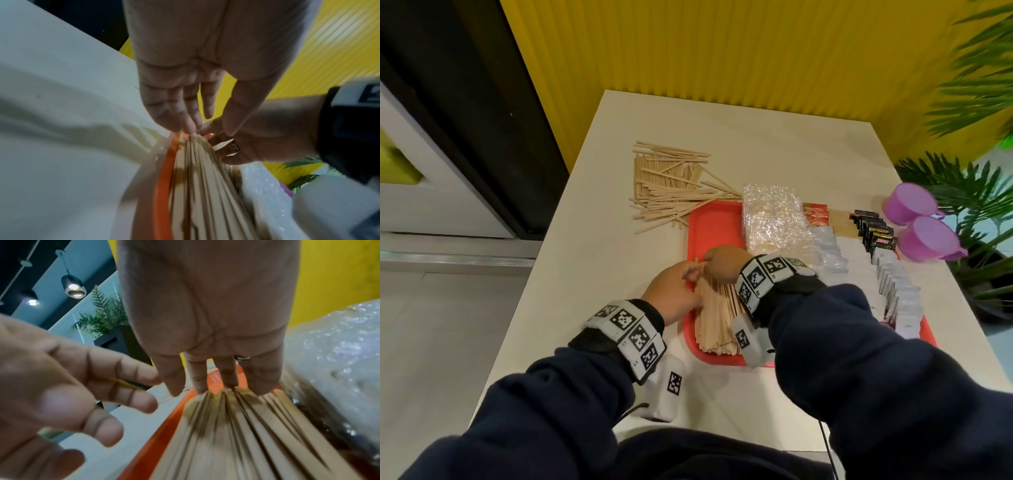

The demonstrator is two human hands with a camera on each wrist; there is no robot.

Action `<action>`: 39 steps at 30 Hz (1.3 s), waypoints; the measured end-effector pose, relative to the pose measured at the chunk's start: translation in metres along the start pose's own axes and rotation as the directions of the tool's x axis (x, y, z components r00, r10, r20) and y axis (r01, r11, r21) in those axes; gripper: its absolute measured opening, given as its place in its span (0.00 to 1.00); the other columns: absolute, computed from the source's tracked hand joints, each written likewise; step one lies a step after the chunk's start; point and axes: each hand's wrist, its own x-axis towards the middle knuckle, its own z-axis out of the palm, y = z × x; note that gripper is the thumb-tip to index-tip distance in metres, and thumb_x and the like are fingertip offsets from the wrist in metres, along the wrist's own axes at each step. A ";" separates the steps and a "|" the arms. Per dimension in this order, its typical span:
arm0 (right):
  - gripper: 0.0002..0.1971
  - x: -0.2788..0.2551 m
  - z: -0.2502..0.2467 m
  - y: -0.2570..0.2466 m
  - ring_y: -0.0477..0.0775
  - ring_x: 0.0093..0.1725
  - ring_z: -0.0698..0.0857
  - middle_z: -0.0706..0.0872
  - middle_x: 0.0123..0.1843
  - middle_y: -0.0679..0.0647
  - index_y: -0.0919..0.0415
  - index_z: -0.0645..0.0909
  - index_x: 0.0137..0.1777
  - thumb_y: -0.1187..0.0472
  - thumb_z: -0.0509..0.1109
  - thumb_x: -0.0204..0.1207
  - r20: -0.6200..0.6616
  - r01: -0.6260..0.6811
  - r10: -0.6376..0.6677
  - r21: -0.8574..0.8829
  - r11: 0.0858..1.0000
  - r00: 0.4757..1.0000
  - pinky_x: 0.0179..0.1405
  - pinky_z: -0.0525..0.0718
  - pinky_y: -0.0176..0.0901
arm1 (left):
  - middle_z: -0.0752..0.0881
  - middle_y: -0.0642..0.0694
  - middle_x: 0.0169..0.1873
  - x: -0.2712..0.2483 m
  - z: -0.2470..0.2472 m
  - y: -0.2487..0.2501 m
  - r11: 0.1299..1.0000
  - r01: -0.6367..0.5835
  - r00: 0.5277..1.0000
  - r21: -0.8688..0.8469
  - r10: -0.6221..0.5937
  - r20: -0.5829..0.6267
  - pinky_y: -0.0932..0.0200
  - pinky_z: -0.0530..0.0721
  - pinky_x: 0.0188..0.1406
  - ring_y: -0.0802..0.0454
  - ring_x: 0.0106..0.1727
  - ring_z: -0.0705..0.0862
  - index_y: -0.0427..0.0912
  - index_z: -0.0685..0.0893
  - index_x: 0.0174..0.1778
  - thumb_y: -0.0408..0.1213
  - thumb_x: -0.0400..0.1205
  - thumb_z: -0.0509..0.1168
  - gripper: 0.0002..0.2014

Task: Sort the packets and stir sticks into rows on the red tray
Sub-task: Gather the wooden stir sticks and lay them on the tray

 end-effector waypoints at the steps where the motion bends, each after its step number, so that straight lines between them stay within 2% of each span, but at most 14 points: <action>1: 0.19 -0.001 -0.002 0.000 0.59 0.66 0.78 0.79 0.68 0.60 0.65 0.75 0.70 0.60 0.54 0.84 -0.003 0.009 -0.009 -0.017 1.000 1.000 0.64 0.76 0.46 | 0.78 0.49 0.54 0.002 0.001 -0.001 0.999 0.016 0.999 0.031 -0.015 -0.040 0.58 0.79 0.52 0.50 0.50 0.79 0.43 0.75 0.68 0.27 0.72 0.72 0.28; 4: 0.18 0.000 -0.004 0.003 0.59 0.63 0.80 0.81 0.64 0.62 0.68 0.77 0.66 0.62 0.54 0.83 -0.031 0.022 -0.024 -0.078 0.997 0.999 0.60 0.79 0.45 | 0.77 0.51 0.47 0.005 0.005 -0.006 0.988 0.091 0.995 0.123 -0.084 -0.055 0.60 0.75 0.41 0.53 0.46 0.77 0.45 0.74 0.55 0.37 0.67 0.78 0.24; 6: 0.18 0.000 -0.004 0.004 0.59 0.63 0.80 0.81 0.64 0.62 0.69 0.77 0.66 0.64 0.53 0.83 -0.029 0.034 -0.036 -0.096 0.995 0.999 0.60 0.78 0.45 | 0.78 0.50 0.47 0.006 0.012 -0.007 0.977 0.104 0.995 0.186 -0.101 -0.027 0.60 0.75 0.39 0.54 0.45 0.78 0.46 0.72 0.50 0.44 0.63 0.81 0.27; 9: 0.18 0.001 -0.001 0.004 0.59 0.65 0.79 0.79 0.67 0.62 0.71 0.76 0.67 0.66 0.51 0.84 -0.004 0.053 -0.054 -0.129 0.990 0.999 0.61 0.77 0.43 | 0.74 0.49 0.51 0.006 0.019 -0.004 0.941 0.111 0.994 0.320 -0.104 -0.037 0.61 0.74 0.41 0.53 0.47 0.76 0.46 0.72 0.53 0.50 0.61 0.81 0.31; 12: 0.18 0.003 -0.001 0.005 0.59 0.63 0.80 0.81 0.65 0.62 0.70 0.78 0.65 0.65 0.52 0.83 -0.033 0.073 -0.077 -0.120 0.990 0.996 0.60 0.78 0.45 | 0.72 0.48 0.54 0.006 0.021 -0.002 0.913 0.118 0.993 0.390 -0.104 -0.055 0.61 0.74 0.44 0.54 0.48 0.75 0.44 0.74 0.60 0.49 0.64 0.80 0.32; 19: 0.18 -0.005 -0.003 0.007 0.59 0.66 0.78 0.79 0.67 0.61 0.67 0.76 0.68 0.64 0.56 0.81 -0.041 0.095 -0.101 -0.122 0.988 0.994 0.62 0.76 0.44 | 0.78 0.45 0.57 0.007 0.021 -0.001 0.915 0.146 0.989 0.376 -0.127 -0.076 0.58 0.80 0.48 0.49 0.53 0.80 0.42 0.76 0.61 0.46 0.67 0.78 0.29; 22: 0.20 -0.015 -0.013 0.012 0.59 0.70 0.74 0.75 0.72 0.62 0.68 0.72 0.72 0.63 0.54 0.83 -0.071 0.127 -0.136 -0.120 0.985 0.988 0.68 0.71 0.46 | 0.82 0.46 0.53 0.006 0.022 0.000 0.914 0.137 0.990 0.383 -0.114 -0.083 0.59 0.77 0.43 0.49 0.51 0.81 0.41 0.76 0.57 0.43 0.70 0.76 0.23; 25: 0.17 -0.026 -0.018 0.025 0.59 0.67 0.77 0.79 0.67 0.61 0.69 0.76 0.68 0.66 0.55 0.82 -0.143 0.098 -0.113 -0.108 0.989 0.983 0.66 0.74 0.44 | 0.82 0.48 0.46 0.006 0.022 0.000 0.905 0.142 0.988 0.400 -0.107 -0.108 0.60 0.76 0.42 0.50 0.48 0.81 0.44 0.74 0.49 0.40 0.72 0.73 0.15; 29: 0.12 -0.040 -0.006 0.040 0.55 0.59 0.81 0.83 0.58 0.57 0.66 0.80 0.59 0.64 0.64 0.79 -0.095 0.033 -0.052 -0.184 0.982 0.994 0.56 0.77 0.39 | 0.80 0.49 0.43 0.007 0.020 0.002 0.887 0.149 0.986 0.437 -0.101 -0.130 0.61 0.75 0.41 0.50 0.45 0.79 0.43 0.78 0.53 0.37 0.74 0.70 0.13; 32: 0.14 -0.048 0.013 0.043 0.56 0.62 0.80 0.82 0.60 0.57 0.65 0.79 0.61 0.61 0.67 0.78 -0.069 0.067 -0.075 -0.103 0.992 0.995 0.62 0.76 0.41 | 0.81 0.48 0.46 0.009 0.021 0.003 0.874 0.157 0.985 0.460 -0.107 -0.134 0.59 0.77 0.44 0.48 0.50 0.81 0.42 0.77 0.55 0.37 0.75 0.69 0.14; 34: 0.17 -0.050 0.024 0.043 0.57 0.64 0.80 0.81 0.63 0.59 0.67 0.78 0.65 0.62 0.66 0.79 0.018 0.040 -0.039 -0.031 0.999 0.999 0.65 0.75 0.42 | 0.83 0.46 0.50 0.010 0.021 0.002 0.874 0.163 0.985 0.458 -0.113 -0.134 0.58 0.79 0.48 0.47 0.52 0.83 0.42 0.77 0.56 0.38 0.75 0.70 0.15; 35: 0.18 -0.049 0.030 0.045 0.57 0.62 0.81 0.80 0.65 0.61 0.68 0.75 0.68 0.63 0.64 0.80 0.058 0.057 -0.058 0.016 0.998 0.997 0.62 0.76 0.40 | 0.84 0.46 0.51 0.010 0.022 0.002 0.875 0.166 0.984 0.455 -0.118 -0.132 0.57 0.81 0.49 0.47 0.53 0.83 0.42 0.77 0.56 0.39 0.75 0.71 0.16; 37: 0.19 -0.052 0.032 0.047 0.53 0.47 0.82 0.77 0.69 0.64 0.68 0.70 0.73 0.66 0.60 0.82 0.111 0.001 -0.033 0.269 0.963 0.993 0.41 0.81 0.38 | 0.85 0.46 0.51 0.013 0.022 0.000 0.877 0.187 0.981 0.442 -0.144 -0.128 0.55 0.83 0.53 0.47 0.53 0.85 0.42 0.77 0.56 0.38 0.75 0.71 0.16; 39: 0.19 -0.058 0.030 0.047 0.51 0.39 0.79 0.77 0.70 0.66 0.67 0.70 0.73 0.67 0.57 0.82 0.086 -0.047 0.018 0.346 0.937 0.996 0.28 0.77 0.35 | 0.86 0.44 0.51 0.015 0.022 -0.001 0.880 0.207 0.978 0.428 -0.172 -0.120 0.51 0.85 0.54 0.46 0.51 0.86 0.41 0.77 0.56 0.35 0.75 0.70 0.15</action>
